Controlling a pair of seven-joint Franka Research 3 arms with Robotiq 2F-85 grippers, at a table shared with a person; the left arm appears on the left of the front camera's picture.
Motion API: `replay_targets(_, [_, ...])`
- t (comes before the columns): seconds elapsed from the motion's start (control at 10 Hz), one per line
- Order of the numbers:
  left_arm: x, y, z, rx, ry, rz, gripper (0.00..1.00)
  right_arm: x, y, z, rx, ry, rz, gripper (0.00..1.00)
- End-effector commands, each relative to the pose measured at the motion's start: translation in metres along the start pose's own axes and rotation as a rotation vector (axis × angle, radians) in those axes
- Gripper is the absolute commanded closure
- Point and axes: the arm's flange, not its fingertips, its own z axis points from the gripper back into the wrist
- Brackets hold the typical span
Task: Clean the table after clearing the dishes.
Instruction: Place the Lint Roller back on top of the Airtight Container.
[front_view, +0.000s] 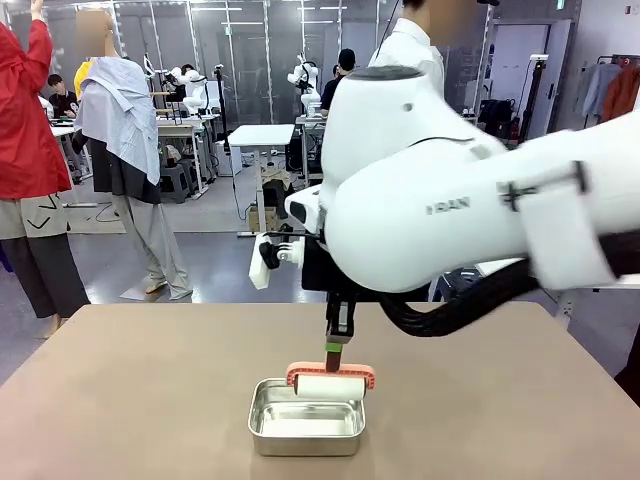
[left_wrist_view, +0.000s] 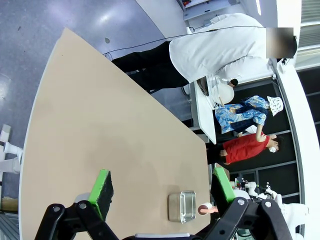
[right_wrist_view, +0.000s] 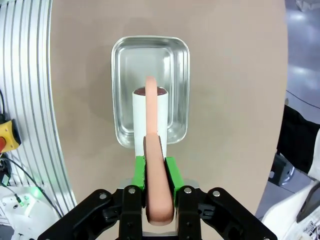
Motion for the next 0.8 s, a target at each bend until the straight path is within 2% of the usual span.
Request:
replay_targets(0.0, [0.001,-0.003,0.003,-0.014,-0.004,0.018,0.0,0.01,-0.012,-0.001,0.063,-0.018,0.035,0.78])
replay_targets(0.2, [0.001,-0.003,0.003,-0.014,-0.004,0.018,0.0,0.016,-0.022,-0.019,0.074,0.017,0.063,0.78])
replay_targets(0.7, [0.001,-0.003,0.003,-0.014,-0.004,0.018,0.0,0.027,-0.043,-0.058,0.132,0.008,0.076,0.78])
